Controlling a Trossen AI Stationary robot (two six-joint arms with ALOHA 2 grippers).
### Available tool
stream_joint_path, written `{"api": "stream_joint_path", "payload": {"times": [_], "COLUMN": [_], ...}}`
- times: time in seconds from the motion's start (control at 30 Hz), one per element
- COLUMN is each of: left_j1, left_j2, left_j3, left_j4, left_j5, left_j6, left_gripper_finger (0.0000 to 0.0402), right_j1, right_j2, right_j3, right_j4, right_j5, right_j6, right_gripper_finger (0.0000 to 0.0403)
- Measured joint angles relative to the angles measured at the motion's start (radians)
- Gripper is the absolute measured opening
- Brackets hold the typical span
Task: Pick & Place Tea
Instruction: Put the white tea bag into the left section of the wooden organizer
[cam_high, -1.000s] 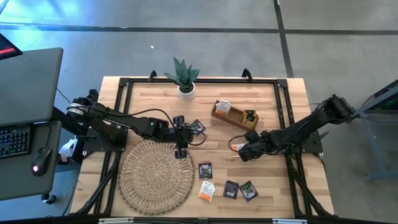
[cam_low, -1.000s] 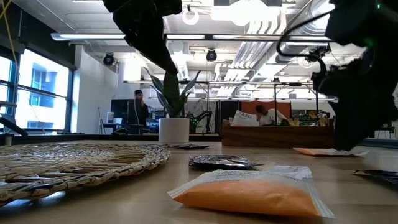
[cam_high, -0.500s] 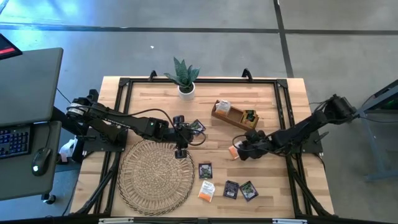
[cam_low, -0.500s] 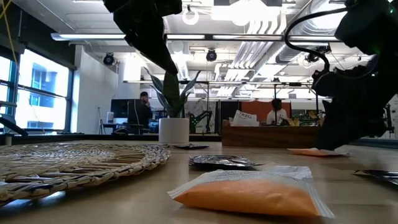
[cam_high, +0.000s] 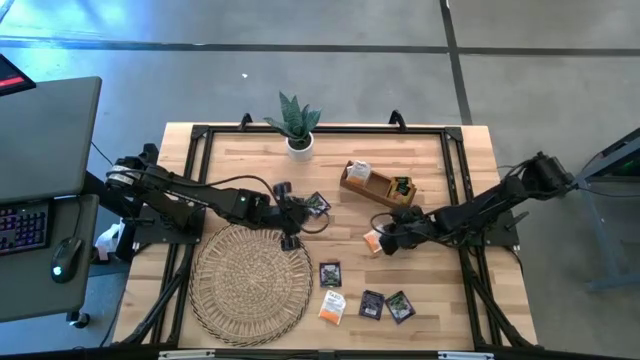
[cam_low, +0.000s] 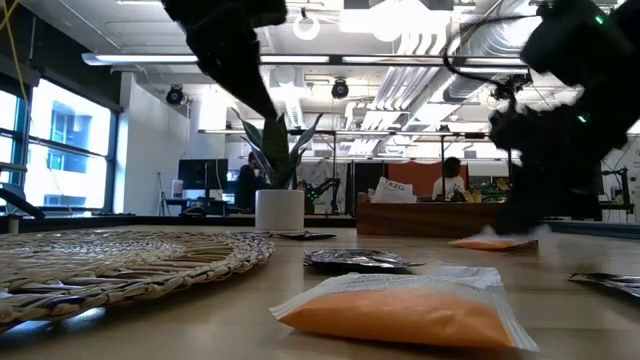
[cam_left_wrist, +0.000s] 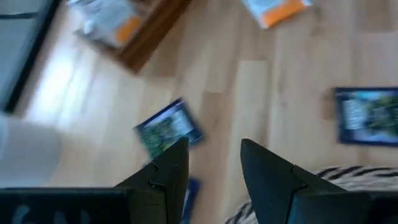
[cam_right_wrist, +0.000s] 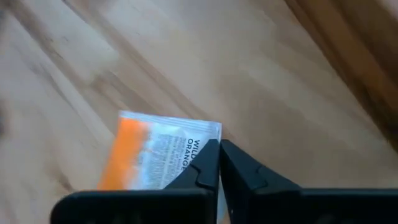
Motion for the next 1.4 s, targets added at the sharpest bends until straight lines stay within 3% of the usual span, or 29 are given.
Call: {"api": "stream_joint_path", "payload": {"times": [0.13, 0.3, 0.43, 0.6, 0.93, 1.23, 1.4], "left_j1": [0.0, 0.0, 0.001, 0.001, 0.041, 0.081, 0.079], "left_j2": [-0.068, -0.121, -0.143, -0.141, -0.141, -0.141, -0.141], "left_j3": [0.002, 0.001, 0.001, 0.0, 0.0, 0.0, 0.0], "left_j4": [-0.076, -0.103, -0.132, -0.195, -0.317, -0.497, -0.506], "left_j5": [-0.13, -0.299, -0.404, -0.471, -0.47, -0.454, -0.455], "left_j6": [-0.043, -0.058, -0.053, -0.053, -0.133, -0.302, -0.321], "left_gripper_finger": [0.0143, 0.0143, 0.0143, 0.0143, 0.0143, 0.0143, 0.0143], "right_j1": [-0.044, -0.139, -0.245, -0.381, -0.472, -0.446, -0.441], "right_j2": [-0.028, -0.017, 0.039, 0.168, 0.364, 0.357, 0.34], "right_j3": [0.093, 0.298, 0.452, 0.591, 0.694, 0.695, 0.694], "right_j4": [0.008, -0.026, -0.08, -0.132, -0.286, -0.386, -0.396], "right_j5": [0.025, 0.174, 0.273, 0.288, 0.27, 0.35, 0.314], "right_j6": [-0.19, -0.632, -0.979, -1.23, -1.31, -1.334, -1.355], "right_gripper_finger": [0.0004, 0.0003, 0.0001, 0.0001, 0.0, 0.0, 0.0]}}
